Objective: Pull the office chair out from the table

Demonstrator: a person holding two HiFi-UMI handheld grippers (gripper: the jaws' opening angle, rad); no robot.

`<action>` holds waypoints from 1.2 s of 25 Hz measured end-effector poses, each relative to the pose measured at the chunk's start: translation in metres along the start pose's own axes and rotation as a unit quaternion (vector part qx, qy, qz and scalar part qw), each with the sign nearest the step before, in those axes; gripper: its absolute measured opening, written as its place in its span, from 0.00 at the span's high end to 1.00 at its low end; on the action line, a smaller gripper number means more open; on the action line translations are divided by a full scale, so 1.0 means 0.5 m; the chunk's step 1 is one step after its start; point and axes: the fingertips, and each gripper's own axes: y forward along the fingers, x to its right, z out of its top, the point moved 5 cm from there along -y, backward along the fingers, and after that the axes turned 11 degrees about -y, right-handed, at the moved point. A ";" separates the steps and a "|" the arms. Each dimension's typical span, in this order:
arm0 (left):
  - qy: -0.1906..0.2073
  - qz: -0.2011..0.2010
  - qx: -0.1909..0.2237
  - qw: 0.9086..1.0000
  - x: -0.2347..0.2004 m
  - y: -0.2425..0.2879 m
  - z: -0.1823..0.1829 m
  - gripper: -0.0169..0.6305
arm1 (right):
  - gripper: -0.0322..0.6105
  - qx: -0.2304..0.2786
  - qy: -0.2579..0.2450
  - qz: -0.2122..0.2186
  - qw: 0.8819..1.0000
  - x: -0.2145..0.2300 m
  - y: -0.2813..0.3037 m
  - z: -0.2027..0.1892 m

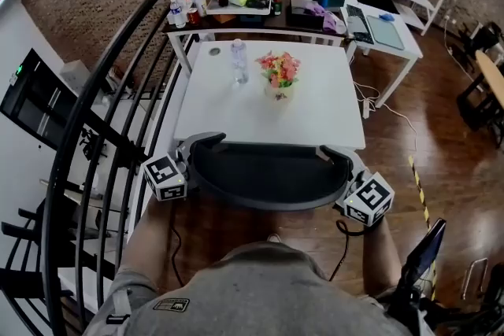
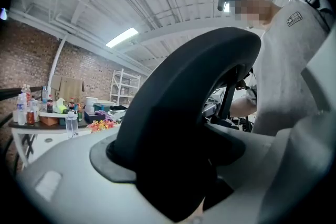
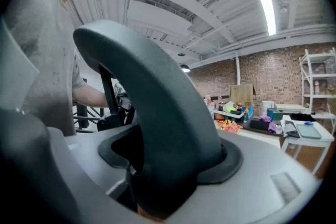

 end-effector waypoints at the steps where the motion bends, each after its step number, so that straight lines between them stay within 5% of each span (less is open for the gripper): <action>1: -0.004 -0.001 0.007 1.000 -0.002 -0.002 0.000 0.40 | 0.45 0.000 0.000 0.003 1.000 -0.001 0.001 0.001; 3: -0.009 -0.002 0.020 1.000 -0.003 -0.008 0.001 0.50 | 0.49 0.002 -0.001 0.008 1.000 -0.002 -0.003 -0.001; 10: -0.015 -0.030 0.011 0.999 0.010 -0.017 0.006 0.61 | 0.59 0.000 -0.004 0.041 0.999 -0.008 -0.017 0.007; 30: -0.033 -0.064 -0.003 0.997 0.138 -0.077 -0.033 0.67 | 0.68 -0.001 0.004 0.076 0.997 -0.140 -0.094 0.008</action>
